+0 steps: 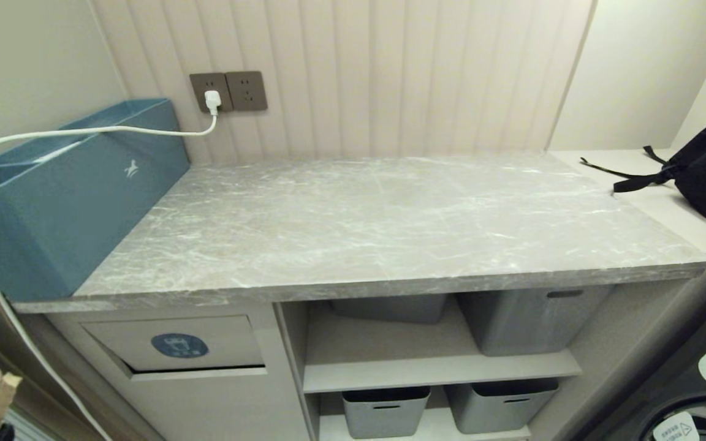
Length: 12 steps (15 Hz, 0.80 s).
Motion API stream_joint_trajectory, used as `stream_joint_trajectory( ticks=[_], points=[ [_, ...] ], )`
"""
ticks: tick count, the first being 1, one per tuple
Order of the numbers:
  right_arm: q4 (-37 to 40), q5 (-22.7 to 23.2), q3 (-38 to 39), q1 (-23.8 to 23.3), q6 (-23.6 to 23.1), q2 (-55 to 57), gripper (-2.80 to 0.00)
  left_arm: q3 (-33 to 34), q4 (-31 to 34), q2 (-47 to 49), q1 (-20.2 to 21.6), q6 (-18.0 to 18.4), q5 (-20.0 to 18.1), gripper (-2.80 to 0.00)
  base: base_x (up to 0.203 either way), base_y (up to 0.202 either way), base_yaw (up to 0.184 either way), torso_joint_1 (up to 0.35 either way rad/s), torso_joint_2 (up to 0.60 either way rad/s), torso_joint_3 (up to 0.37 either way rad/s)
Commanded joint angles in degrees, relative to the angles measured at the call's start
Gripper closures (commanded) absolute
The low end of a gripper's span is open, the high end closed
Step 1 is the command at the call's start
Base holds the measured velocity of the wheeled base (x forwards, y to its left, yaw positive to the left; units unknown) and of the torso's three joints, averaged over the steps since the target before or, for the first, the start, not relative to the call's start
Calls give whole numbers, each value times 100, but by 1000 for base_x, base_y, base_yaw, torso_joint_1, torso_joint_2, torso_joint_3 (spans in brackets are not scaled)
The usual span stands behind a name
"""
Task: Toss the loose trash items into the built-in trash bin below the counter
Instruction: Put the garbage in the trash can
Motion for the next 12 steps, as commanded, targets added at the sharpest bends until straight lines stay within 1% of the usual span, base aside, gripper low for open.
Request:
stream_joint_trajectory(
  ticks=[1, 2, 3, 5, 6, 7, 10, 12],
  points=[
    [-1, 3, 1, 2, 1, 16, 0, -49, 24, 28, 0, -20, -15, 0, 0, 0, 0, -232, 520, 291],
    [-1, 3, 1, 2, 1, 16, 0, -58, 43, 37, 9, -66, -43, 0, 0, 0, 0, -220, 512, 276],
    [-1, 3, 1, 2, 1, 25, 0, -117, 138, 78, 9, -186, -216, 0, 0, 0, 0, -227, 520, 285],
    [1, 3, 1, 2, 1, 25, 0, -368, 829, 149, 6, -481, -311, 0, 0, 0, 0, -222, 510, 282],
    [0, 3, 1, 2, 1, 19, 0, -655, 1167, 269, 3, -742, -366, 0, 0, 0, 0, -225, 505, 285],
    [3, 3, 1, 2, 1, 25, 0, -861, 1374, 518, 1, -1011, -503, 0, 0, 0, 0, -208, 491, 273],
    [-1, 3, 1, 2, 1, 25, 0, -1037, 1508, 1192, 0, -1623, -1022, 0, 0, 0, 0, -194, 485, 285],
    [3, 3, 1, 2, 1, 25, 0, -1041, 1519, 1410, 0, -1751, -1376, 0, 0, 0, 0, -188, 475, 288]
  ],
)
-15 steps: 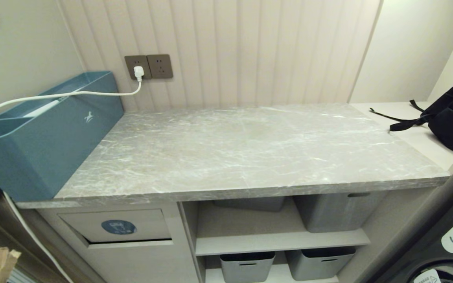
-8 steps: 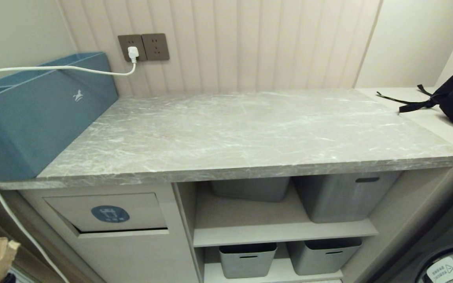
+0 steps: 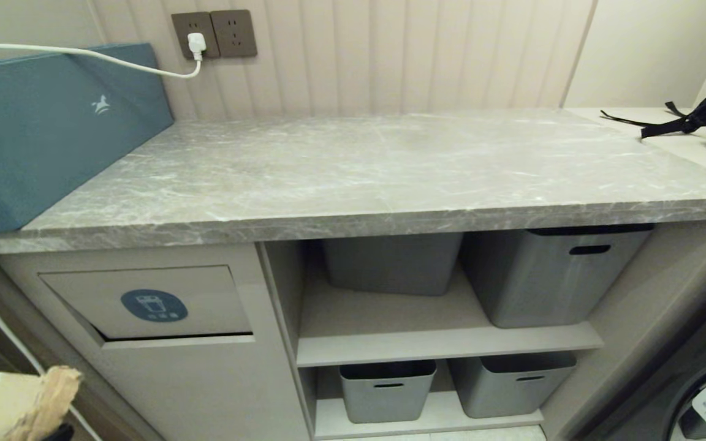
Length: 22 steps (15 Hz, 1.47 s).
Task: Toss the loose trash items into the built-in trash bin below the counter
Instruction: Put the garbage in the trash can
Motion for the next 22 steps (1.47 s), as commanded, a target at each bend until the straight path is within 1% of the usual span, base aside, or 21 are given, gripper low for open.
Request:
stream_joint_trajectory(
  ticks=[1, 3, 5, 9, 15, 18, 19, 22],
  points=[
    [1, 5, 1, 2, -2, 7, 0, -6, -8, 346, 0, -18, -61, 0, 0, 0, 0, -177, 474, 293],
    [-3, 5, 1, 2, -2, 2, 0, -24, -41, 528, 0, -18, -76, 0, 0, 0, 0, -168, 468, 298],
    [4, 5, 1, 2, -2, 11, 0, -54, -212, 756, 2, -27, -78, 0, 0, 0, 0, -152, 451, 296],
    [6, 5, 1, 2, -2, 2, 0, -207, -1012, 1640, 11, -98, -78, 0, 0, 0, 0, -127, 440, 320],
    [-3, 5, 1, 2, -2, 2, 0, -417, -2715, 3285, 48, -63, -70, 0, 0, 0, 0, -18, 82, 55],
    [-3, 5, 1, 2, -2, 2, 0, -427, -3155, 3970, 40, -1, -78, 0, 0, 0, 0, 0, 0, 0],
    [-3, 5, 1, 2, -2, 2, 0, -409, -3400, 4285, 35, 3, -78, 0, 0, 0, 0, 0, 0, 0],
    [-3, 5, 1, 2, -2, 2, 0, -328, -4641, 5365, 35, 3, -62, 0, 0, 0, 0, 0, 0, 0]
  ],
)
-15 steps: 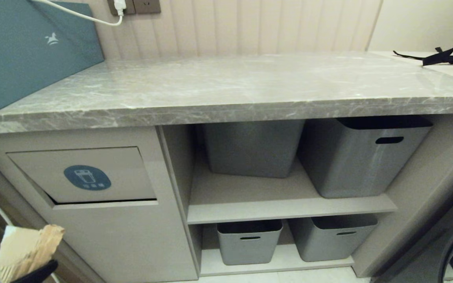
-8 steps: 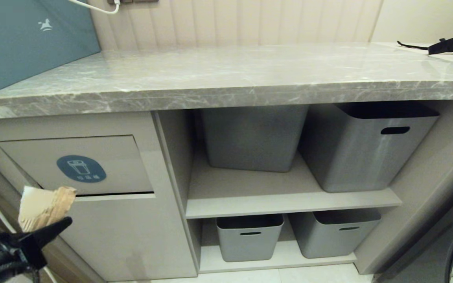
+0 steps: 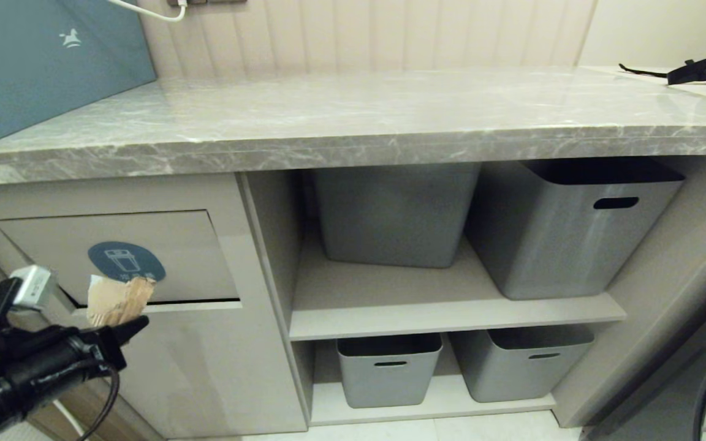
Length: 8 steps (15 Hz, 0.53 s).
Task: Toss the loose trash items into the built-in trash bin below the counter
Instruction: Put the garbage in the trash can
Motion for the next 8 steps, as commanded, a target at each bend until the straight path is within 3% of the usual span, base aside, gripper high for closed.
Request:
stream_joint_trajectory(
  ticks=[1, 4, 8],
  points=[
    [-1, 5, 1, 2, -3, 7, 0, 58, -773, 979, 2, -11, -3, 0, 0, 0, 0, 0, 0, 0],
    [-1, 5, 1, 2, -3, 7, 0, 91, -1979, 1777, 96, 0, 11, 0, 0, 0, 0, 0, 0, 0],
    [-1, 5, 1, 2, -3, 7, 0, -196, -2386, 2414, 530, -1, 205, 0, 0, 0, 0, 0, 0, 0]
  ],
)
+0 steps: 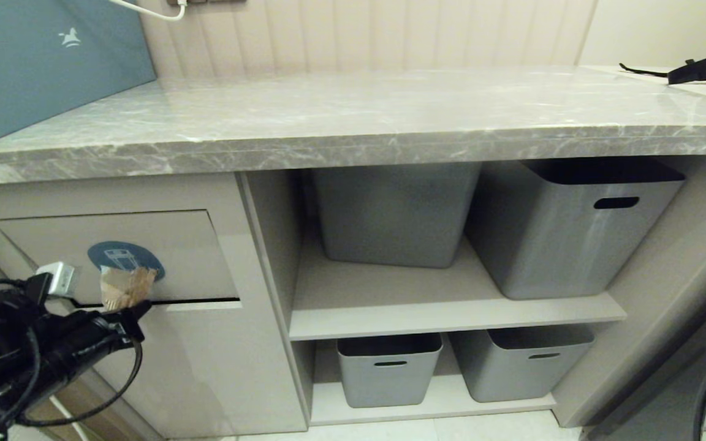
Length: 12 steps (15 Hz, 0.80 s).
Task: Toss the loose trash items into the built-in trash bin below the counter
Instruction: Put the garbage in the trash can
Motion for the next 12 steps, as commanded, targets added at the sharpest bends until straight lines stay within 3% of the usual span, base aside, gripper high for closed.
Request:
stream_joint_trajectory(
  ticks=[1, 7, 12],
  points=[
    [-1, 5, 1, 2, -2, 7, 0, -158, -278, 541, 129, -34, 97, 0, 0, 0, 0, 0, 0, 0],
    [-1, 5, 1, 2, -2, 7, 0, -1253, -718, 1300, 111, -242, 137, 0, 0, 0, 0, 0, 0, 0],
    [-1, 5, 1, 2, -2, 7, 0, -1404, -725, 1453, 103, -308, 144, 0, 0, 0, 0, 0, 0, 0]
  ],
)
